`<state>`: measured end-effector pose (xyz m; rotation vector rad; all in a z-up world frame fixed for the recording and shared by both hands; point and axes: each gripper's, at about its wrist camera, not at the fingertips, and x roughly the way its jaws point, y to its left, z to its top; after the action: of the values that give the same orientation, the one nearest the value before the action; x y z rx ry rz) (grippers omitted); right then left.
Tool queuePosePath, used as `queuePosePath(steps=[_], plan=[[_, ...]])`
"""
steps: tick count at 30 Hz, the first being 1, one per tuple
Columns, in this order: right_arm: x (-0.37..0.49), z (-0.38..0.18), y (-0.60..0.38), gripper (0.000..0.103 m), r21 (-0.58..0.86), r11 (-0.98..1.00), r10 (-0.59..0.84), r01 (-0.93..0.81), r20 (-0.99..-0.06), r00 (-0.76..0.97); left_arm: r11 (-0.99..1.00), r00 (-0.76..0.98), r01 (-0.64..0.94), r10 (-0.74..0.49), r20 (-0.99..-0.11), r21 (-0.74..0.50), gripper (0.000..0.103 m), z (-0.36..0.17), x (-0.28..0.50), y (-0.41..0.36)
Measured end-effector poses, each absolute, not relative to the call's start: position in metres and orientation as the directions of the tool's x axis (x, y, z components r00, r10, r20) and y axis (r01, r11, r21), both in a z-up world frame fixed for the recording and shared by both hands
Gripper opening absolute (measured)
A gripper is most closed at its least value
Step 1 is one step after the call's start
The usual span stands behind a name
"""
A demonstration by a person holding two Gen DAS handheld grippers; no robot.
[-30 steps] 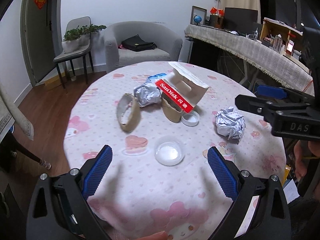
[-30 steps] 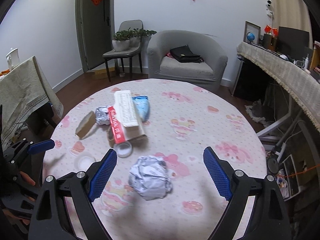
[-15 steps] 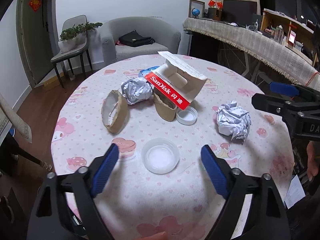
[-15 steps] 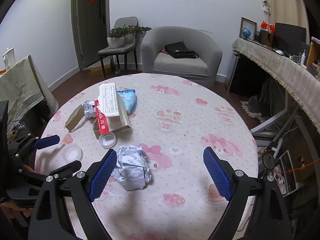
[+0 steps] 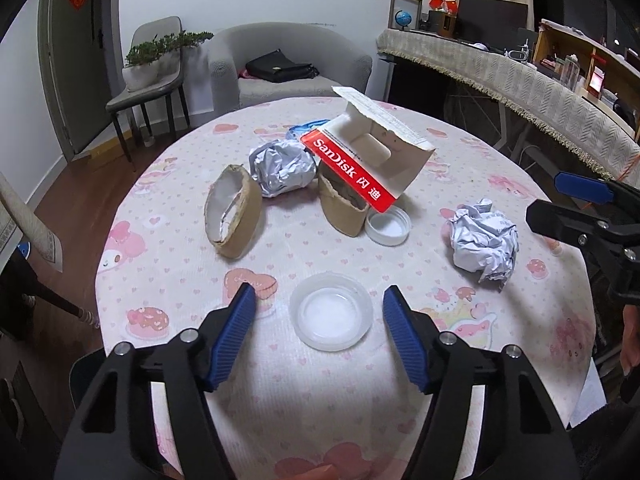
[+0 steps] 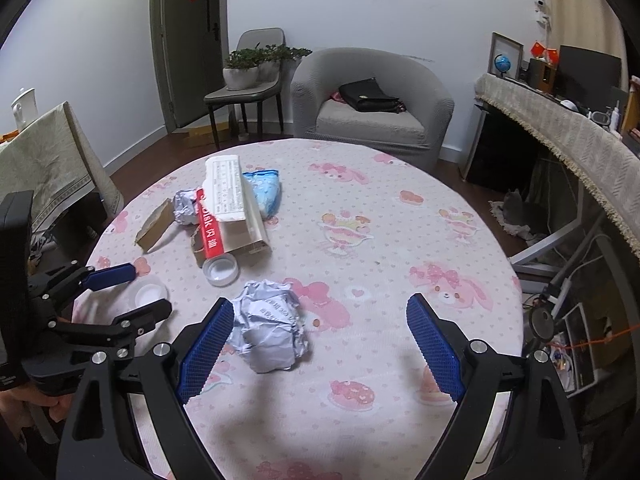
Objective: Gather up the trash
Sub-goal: 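Close the left tool on the clear plastic container, then lift the clear container with the left tool while the right tool grasps the crumpled paper ball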
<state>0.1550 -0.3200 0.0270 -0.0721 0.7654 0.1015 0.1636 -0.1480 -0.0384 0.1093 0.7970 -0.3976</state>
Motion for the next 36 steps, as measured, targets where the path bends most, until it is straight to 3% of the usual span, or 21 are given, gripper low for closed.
queuePosePath(steps=[10, 12, 19, 36], plan=[[0.158, 0.020, -0.305, 0.089, -0.044, 0.984, 0.089, -0.173, -0.719, 0.689, 0.921, 0.651, 0.390, -0.288, -0.702, -0.016, 0.051, -0.039, 0.161, -0.152], [0.159, 0.018, -0.301, 0.089, -0.049, 0.982, 0.091, -0.183, -0.725, 0.683, 0.923, 0.653, 0.385, -0.287, -0.701, -0.019, 0.043, -0.038, 0.162, -0.151], [0.162, 0.011, -0.294, 0.089, -0.065, 0.979, 0.081, -0.192, -0.741, 0.666, 0.923, 0.636, 0.373, -0.326, -0.699, -0.091, 0.042, -0.037, 0.167, -0.142], [0.166, 0.001, -0.289, 0.089, -0.067, 0.976, 0.081, -0.205, -0.768, 0.635, 0.919, 0.642, 0.372, -0.354, -0.680, -0.127, 0.042, -0.029, 0.162, -0.138]])
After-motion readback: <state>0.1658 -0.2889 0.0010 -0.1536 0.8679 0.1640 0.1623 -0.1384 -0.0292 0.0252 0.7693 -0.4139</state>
